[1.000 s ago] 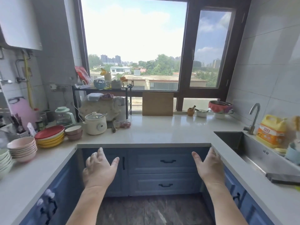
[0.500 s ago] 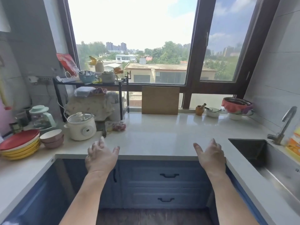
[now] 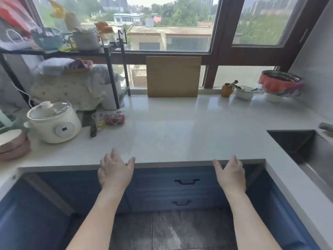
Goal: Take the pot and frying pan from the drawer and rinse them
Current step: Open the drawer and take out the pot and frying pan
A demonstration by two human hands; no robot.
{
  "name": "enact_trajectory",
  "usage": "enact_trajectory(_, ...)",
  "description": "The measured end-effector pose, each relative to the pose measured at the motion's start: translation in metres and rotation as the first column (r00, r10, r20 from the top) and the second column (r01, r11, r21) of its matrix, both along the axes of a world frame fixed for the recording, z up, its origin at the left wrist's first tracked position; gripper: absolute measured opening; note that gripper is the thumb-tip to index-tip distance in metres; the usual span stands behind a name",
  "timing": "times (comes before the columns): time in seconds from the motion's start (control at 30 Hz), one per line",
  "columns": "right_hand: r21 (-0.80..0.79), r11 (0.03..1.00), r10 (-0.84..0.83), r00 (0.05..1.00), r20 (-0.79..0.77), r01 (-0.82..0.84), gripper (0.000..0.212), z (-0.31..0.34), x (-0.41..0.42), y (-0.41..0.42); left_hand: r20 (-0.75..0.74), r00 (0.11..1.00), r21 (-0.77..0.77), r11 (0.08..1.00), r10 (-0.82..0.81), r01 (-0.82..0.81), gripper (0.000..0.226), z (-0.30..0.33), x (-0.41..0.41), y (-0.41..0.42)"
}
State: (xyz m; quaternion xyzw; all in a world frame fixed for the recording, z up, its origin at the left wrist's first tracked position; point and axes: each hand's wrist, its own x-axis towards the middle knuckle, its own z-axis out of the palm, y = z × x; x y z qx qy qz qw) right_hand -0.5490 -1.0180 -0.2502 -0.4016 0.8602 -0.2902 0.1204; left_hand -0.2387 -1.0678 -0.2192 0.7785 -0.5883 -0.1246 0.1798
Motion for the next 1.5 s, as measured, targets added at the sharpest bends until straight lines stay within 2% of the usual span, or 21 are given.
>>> enact_trajectory(0.27, 0.141, 0.988, -0.066, 0.995, 0.07, 0.055, 0.071, -0.079, -0.014, -0.053, 0.025, 0.998, 0.025, 0.998, -0.056, 0.055, 0.074, -0.054, -0.018, -0.064)
enact_trajectory(0.53, 0.254, 0.966, -0.086, 0.987, 0.138, 0.049, 0.078, -0.16, -0.019, -0.071, 0.013, 0.999, 0.046, 0.998, -0.037, 0.036, 0.077, -0.101, -0.027, -0.078)
enact_trajectory(0.63, 0.298, 0.953, 0.012, 0.993, 0.114, -0.046, 0.077, -0.192, -0.014, -0.08, -0.001, 1.0, 0.043, 0.999, -0.007, 0.007, 0.078, -0.124, -0.032, -0.072)
enact_trajectory(0.77, 0.399, 0.889, 0.216, 0.974, 0.066, -0.224, 0.072, -0.235, -0.005, -0.095, -0.014, 0.999, 0.088, 0.995, 0.047, -0.045, 0.078, -0.161, -0.039, -0.055)
enact_trajectory(0.97, 0.477, 0.785, 0.374, 0.916, 0.143, -0.395, 0.073, -0.279, 0.002, -0.118, 0.005, 0.992, 0.159, 0.979, 0.128, -0.127, 0.073, -0.203, -0.061, -0.037)
enact_trajectory(1.37, 0.602, 0.554, 0.606, 0.775, 0.182, -0.575, 0.073, -0.309, -0.011, -0.134, 0.024, 0.982, 0.166, 0.967, 0.19, -0.191, 0.073, -0.23, -0.095, -0.02)
enact_trajectory(1.5, 0.581, 0.577, 0.621, 0.771, 0.145, -0.574, 0.084, -0.311, -0.01, -0.126, 0.042, 0.989, 0.161, 0.976, 0.144, -0.149, 0.074, -0.238, -0.102, -0.014)
